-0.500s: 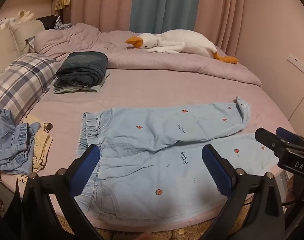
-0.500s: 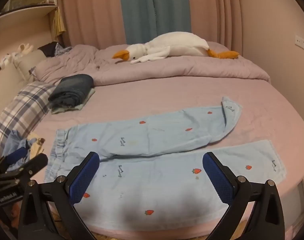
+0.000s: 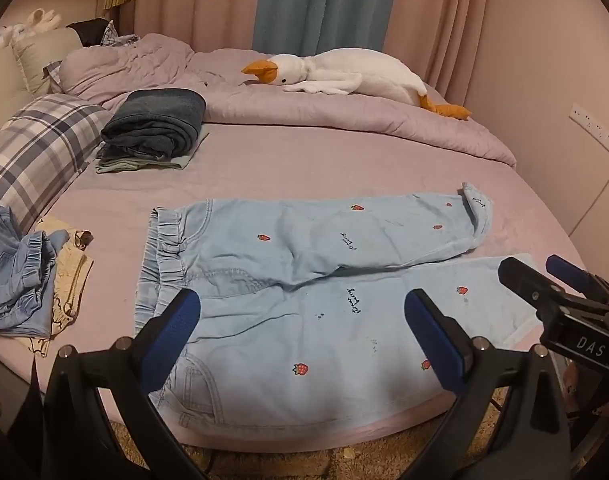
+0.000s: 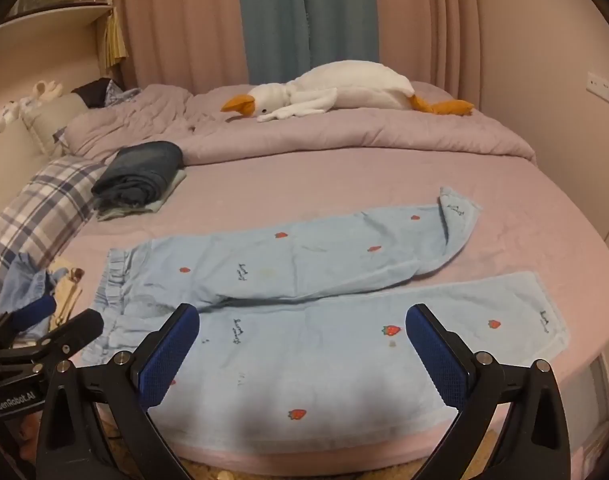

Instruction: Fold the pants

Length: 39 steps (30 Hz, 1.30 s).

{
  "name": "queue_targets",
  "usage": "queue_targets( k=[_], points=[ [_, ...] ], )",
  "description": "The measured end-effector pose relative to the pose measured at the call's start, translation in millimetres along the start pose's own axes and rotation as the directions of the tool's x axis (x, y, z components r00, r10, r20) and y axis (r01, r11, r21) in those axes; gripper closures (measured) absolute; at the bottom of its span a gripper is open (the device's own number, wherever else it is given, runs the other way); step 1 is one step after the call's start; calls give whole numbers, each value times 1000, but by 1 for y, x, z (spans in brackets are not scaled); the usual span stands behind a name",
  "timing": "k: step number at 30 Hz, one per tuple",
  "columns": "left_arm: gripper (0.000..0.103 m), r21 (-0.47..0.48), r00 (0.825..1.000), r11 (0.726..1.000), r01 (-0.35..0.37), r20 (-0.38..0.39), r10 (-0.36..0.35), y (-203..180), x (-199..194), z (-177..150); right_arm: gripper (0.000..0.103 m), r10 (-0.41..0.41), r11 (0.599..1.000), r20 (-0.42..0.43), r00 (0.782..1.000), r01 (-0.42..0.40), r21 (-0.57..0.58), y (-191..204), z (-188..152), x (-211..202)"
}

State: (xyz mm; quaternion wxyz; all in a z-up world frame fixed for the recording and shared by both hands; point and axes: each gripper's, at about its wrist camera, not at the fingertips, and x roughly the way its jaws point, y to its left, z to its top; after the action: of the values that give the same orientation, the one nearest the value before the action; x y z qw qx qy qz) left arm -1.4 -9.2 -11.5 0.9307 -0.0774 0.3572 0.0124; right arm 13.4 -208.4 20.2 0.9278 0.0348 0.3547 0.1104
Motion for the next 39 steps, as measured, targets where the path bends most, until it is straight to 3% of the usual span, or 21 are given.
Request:
queue_targets(
  k=[12,39],
  points=[
    [1,-23,999,1000,-2,-46,0,-1,2,-3,0,11,1000,-6,1000,-11,19,-3,-5,0],
    [2,-24,998,1000,1,-60,-2,-3,4,-4,0,15,999,-18,1000,-14,29,-4,-4,4]
  ],
)
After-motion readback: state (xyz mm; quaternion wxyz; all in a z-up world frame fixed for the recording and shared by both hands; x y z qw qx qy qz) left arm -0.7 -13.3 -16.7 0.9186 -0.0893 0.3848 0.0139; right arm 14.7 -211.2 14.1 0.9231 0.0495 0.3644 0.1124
